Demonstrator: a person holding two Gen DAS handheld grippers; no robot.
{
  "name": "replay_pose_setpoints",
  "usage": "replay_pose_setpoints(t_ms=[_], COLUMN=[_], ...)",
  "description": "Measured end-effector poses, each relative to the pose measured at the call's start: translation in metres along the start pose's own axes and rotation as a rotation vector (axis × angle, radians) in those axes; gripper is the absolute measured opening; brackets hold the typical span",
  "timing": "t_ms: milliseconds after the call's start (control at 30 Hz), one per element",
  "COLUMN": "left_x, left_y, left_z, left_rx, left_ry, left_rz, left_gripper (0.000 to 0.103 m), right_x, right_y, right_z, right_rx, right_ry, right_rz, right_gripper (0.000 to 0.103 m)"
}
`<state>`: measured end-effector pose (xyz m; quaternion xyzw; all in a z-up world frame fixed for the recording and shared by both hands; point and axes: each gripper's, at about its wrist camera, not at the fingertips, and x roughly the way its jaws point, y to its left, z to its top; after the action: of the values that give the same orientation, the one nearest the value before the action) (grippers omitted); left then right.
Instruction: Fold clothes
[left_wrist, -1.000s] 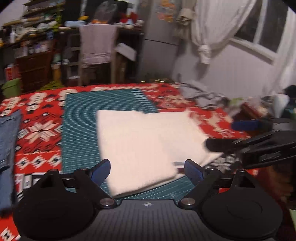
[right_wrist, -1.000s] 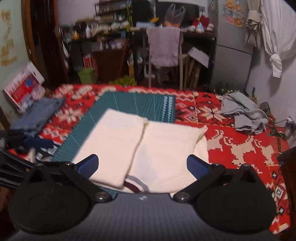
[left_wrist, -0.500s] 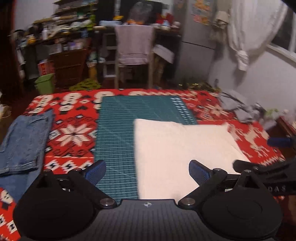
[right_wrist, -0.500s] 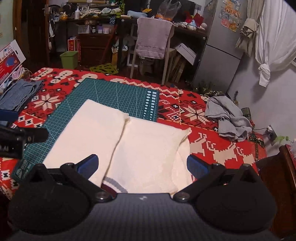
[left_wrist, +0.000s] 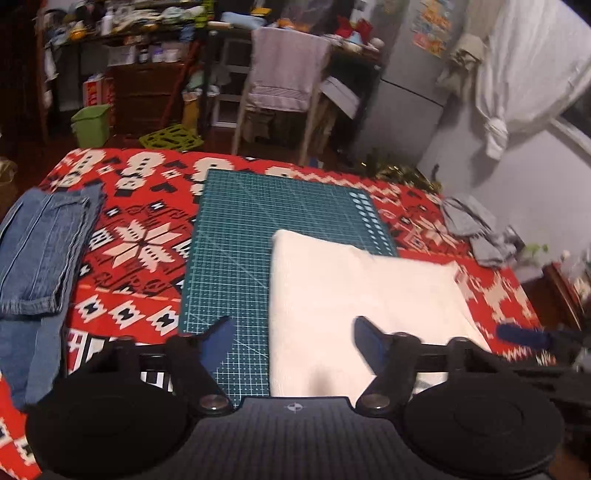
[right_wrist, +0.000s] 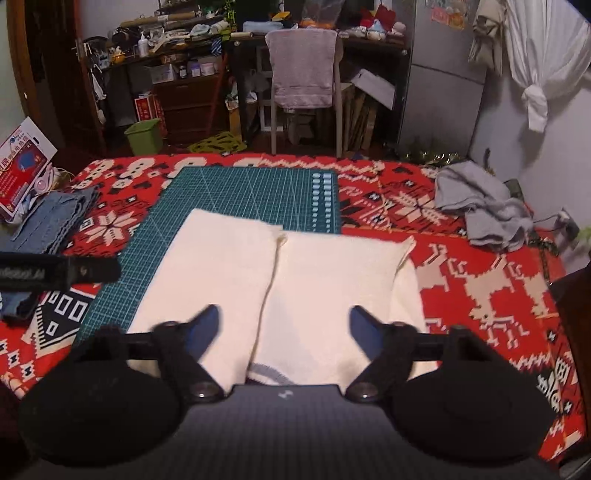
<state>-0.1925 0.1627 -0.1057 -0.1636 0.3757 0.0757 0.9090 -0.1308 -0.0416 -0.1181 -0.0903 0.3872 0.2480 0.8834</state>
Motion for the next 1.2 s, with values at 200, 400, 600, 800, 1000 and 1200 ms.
replay_pose_setpoints(t_ms=[200, 400, 600, 800, 1000, 1200], left_x=[0.025, 0.052, 0.075, 0.076, 0.075, 0.074], left_y=[0.008, 0.011, 0.013, 0.016, 0.014, 0.012], left_z=[-0.004, -0.017, -0.028, -0.033, -0.035, -0.034], left_rx=[-0.052, -0.087, -0.09, -0.078, -0.05, -0.024], left_ry=[0.115, 0.226, 0.301, 0.302, 0.299, 0.303], left_rz=[-0.141, -0.266, -0.291, -0.303, -0.31, -0.303], left_gripper=[0.009, 0.004, 0.002, 0.002, 0.002, 0.002], right_x=[0.017, 0.035, 0.063, 0.056, 0.044, 0.067], right_y=[0.003, 0.018, 0.035, 0.039, 0.027, 0.019], right_z=[-0.015, -0.021, -0.028, -0.048, -0.034, -0.034], right_rx=[0.043, 0.056, 0.045, 0.012, 0.05, 0.06], right_ry=[0.068, 0.099, 0.148, 0.14, 0.117, 0.121], right_rz=[0.084, 0.184, 0.209, 0.221, 0.234, 0.187], right_gripper=[0.009, 0.003, 0.003, 0.002, 0.003, 0.0])
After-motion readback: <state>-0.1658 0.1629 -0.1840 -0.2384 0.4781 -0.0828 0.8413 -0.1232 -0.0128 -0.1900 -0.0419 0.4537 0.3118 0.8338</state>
